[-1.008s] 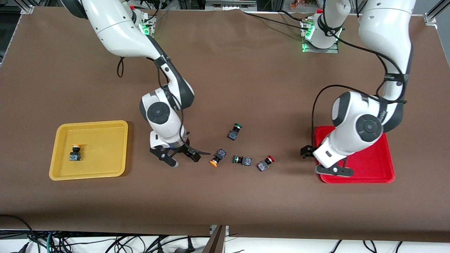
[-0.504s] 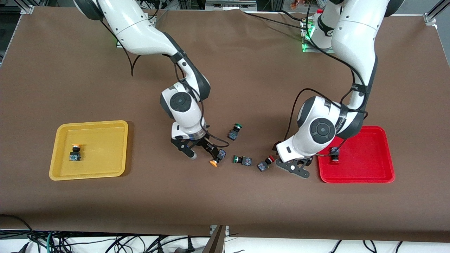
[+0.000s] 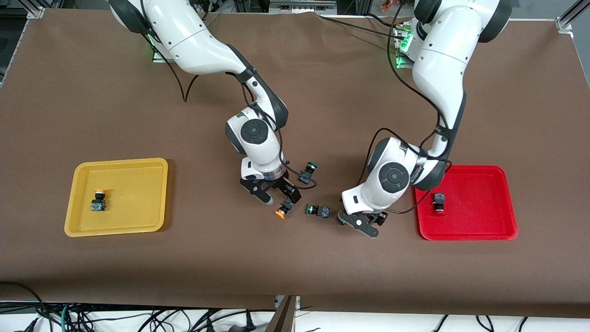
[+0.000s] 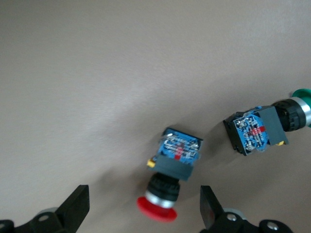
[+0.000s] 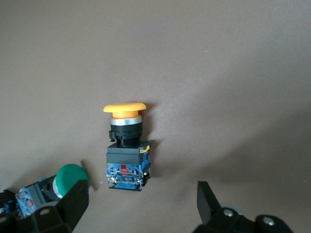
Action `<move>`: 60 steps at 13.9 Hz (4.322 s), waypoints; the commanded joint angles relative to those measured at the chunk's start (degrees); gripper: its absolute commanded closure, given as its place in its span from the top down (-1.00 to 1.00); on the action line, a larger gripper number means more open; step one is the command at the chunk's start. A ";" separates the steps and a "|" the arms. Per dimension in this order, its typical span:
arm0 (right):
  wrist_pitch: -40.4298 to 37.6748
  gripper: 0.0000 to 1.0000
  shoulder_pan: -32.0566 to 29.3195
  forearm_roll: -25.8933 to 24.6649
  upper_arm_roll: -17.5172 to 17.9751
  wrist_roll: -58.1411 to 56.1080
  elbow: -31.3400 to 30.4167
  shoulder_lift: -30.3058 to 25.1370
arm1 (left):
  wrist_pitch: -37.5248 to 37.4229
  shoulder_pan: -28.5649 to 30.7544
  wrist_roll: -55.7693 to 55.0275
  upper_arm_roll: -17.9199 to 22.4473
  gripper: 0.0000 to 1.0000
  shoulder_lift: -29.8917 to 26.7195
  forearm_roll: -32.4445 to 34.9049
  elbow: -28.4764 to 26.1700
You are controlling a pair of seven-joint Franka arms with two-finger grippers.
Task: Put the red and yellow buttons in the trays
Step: 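Grasp a yellow button with the right gripper while the left gripper grasps red, then carry the yellow and red buttons to their matching trays with both grippers, then lower and release the yellow and red buttons into their trays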
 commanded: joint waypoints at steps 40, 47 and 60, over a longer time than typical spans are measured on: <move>-37.83 -1.00 -27.17 1.32 -7.36 -67.23 -4.70 -13.52 | -10.15 28.67 28.33 1.11 -0.56 -14.38 1.39 -13.80; -20.90 -1.00 -31.91 2.37 -8.16 -74.88 -22.35 -18.27 | -3.17 30.09 -1.45 1.20 -0.51 -13.77 1.39 -18.40; -22.68 1.00 -32.80 4.13 -8.07 -81.91 -18.02 -19.50 | -12.11 29.73 -10.99 1.02 1.00 -22.45 1.56 -16.03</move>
